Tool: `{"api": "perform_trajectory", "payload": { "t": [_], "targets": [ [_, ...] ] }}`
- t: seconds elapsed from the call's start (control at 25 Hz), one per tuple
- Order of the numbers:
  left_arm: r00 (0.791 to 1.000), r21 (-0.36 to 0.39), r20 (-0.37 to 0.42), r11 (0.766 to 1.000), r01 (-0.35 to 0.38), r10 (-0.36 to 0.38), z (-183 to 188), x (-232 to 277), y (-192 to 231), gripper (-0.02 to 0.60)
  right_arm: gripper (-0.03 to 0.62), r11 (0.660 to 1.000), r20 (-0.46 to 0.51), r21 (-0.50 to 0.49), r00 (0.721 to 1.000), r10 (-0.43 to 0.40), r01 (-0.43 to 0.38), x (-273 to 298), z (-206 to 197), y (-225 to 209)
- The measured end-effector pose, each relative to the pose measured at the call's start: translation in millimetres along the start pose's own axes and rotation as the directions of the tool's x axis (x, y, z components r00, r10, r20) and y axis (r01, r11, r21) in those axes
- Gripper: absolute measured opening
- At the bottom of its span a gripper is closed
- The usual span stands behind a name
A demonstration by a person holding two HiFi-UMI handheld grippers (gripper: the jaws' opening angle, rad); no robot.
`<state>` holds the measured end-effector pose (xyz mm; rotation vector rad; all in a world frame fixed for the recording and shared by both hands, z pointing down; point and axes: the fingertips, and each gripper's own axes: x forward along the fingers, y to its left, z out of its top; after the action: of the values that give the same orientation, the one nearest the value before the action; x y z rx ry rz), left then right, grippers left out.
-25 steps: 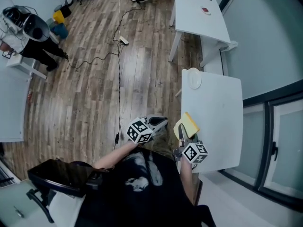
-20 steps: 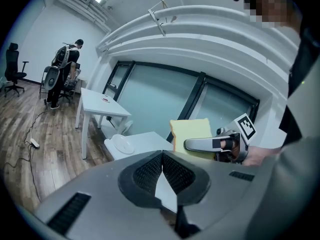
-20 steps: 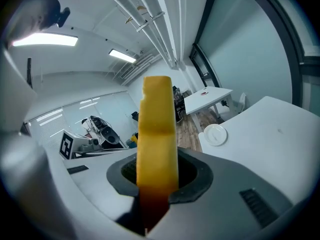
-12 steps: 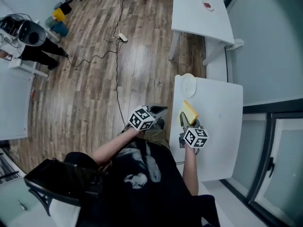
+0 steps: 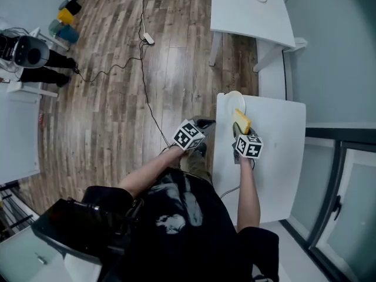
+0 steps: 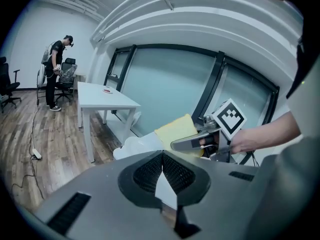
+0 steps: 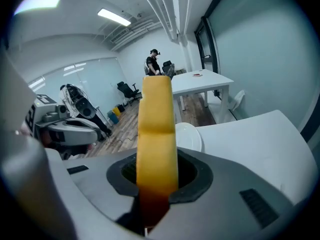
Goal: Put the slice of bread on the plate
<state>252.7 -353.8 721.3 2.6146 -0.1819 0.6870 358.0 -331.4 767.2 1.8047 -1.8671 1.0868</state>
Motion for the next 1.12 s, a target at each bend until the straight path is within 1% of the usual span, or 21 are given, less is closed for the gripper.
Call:
{"api": "perform_trajectory", "payload": {
  "t": [0.08, 0.16, 0.24, 0.32, 0.36, 0.44, 0.52, 0.56, 0.6, 0.64, 0.68, 0.72, 0.76, 0.88, 1.0, 1.08, 1.12],
  "targets": [
    [1.000, -0.015, -0.006, 1.000, 0.001, -0.001, 2, 10, 14, 0.005, 0.101, 0.999, -0.040, -0.025, 0.999, -0.020, 0.019, 26, 1, -12],
    [1.000, -0.045, -0.006, 0.999, 0.000, 0.000, 4, 18, 27, 0.005, 0.101, 0.997, -0.085, -0.064, 0.995, -0.046, 0.041, 50, -2, -22],
    [1.000, -0.064, 0.000, 0.998, -0.004, 0.004, 9, 22, 37, 0.005, 0.101, 0.990, -0.137, -0.088, 0.983, -0.119, 0.107, 66, -3, -39],
    [1.000, -0.075, 0.012, 0.997, -0.004, 0.005, 15, 23, 45, 0.005, 0.101, 0.974, -0.175, -0.106, 0.961, -0.215, 0.199, 75, 6, -60],
    [1.000, -0.086, 0.019, 0.996, -0.002, 0.004, 18, 22, 48, 0.005, 0.101, 0.962, -0.192, -0.133, 0.946, -0.263, 0.240, 77, 13, -68],
    [0.999, -0.123, 0.037, 0.992, 0.005, 0.000, 19, 20, 54, 0.005, 0.101, 0.921, -0.232, -0.243, 0.904, -0.359, 0.303, 83, 20, -79],
    [0.999, -0.159, 0.048, 0.987, 0.007, 0.000, 18, 18, 57, 0.005, 0.101, 0.859, -0.248, -0.364, 0.851, -0.463, 0.361, 90, 24, -84],
    [0.999, -0.166, 0.049, 0.986, 0.008, 0.000, 18, 18, 57, 0.005, 0.101, 0.827, -0.242, -0.406, 0.828, -0.506, 0.388, 93, 27, -85],
    [0.999, -0.166, 0.048, 0.986, 0.010, -0.002, 17, 18, 56, 0.005, 0.101, 0.801, -0.232, -0.439, 0.810, -0.539, 0.407, 96, 29, -85],
    [0.999, -0.164, 0.045, 0.986, 0.012, -0.005, 15, 18, 55, 0.005, 0.101, 0.781, -0.221, -0.466, 0.799, -0.559, 0.417, 100, 31, -82],
    [0.999, -0.161, 0.042, 0.987, 0.015, -0.008, 14, 17, 54, 0.005, 0.101, 0.769, -0.211, -0.485, 0.797, -0.565, 0.417, 103, 32, -79],
    [0.999, -0.159, 0.039, 0.987, 0.017, -0.011, 13, 15, 54, 0.005, 0.101, 0.768, -0.205, -0.493, 0.804, -0.559, 0.408, 107, 32, -74],
    [0.999, -0.158, 0.037, 0.987, 0.018, -0.012, 13, 13, 54, 0.005, 0.101, 0.778, -0.205, -0.491, 0.815, -0.542, 0.393, 109, 32, -68],
    [0.999, -0.164, 0.035, 0.986, 0.018, -0.013, 11, 10, 57, 0.005, 0.113, 0.822, -0.239, -0.471, 0.851, -0.468, 0.320, 112, 24, -52],
    [0.999, -0.175, 0.033, 0.984, 0.019, -0.013, 9, 10, 61, 0.005, 0.184, 0.859, -0.268, -0.442, 0.876, -0.401, 0.258, 114, 14, -40],
    [0.999, -0.174, 0.033, 0.984, 0.024, -0.018, 11, 11, 61, 0.005, 0.247, 0.895, -0.289, -0.395, 0.897, -0.335, 0.208, 113, 7, -31],
    [0.999, -0.172, 0.033, 0.985, 0.026, -0.021, 12, 11, 61, 0.005, 0.266, 0.910, -0.297, -0.377, 0.908, -0.297, 0.174, 112, 3, -25]
  ]
}}
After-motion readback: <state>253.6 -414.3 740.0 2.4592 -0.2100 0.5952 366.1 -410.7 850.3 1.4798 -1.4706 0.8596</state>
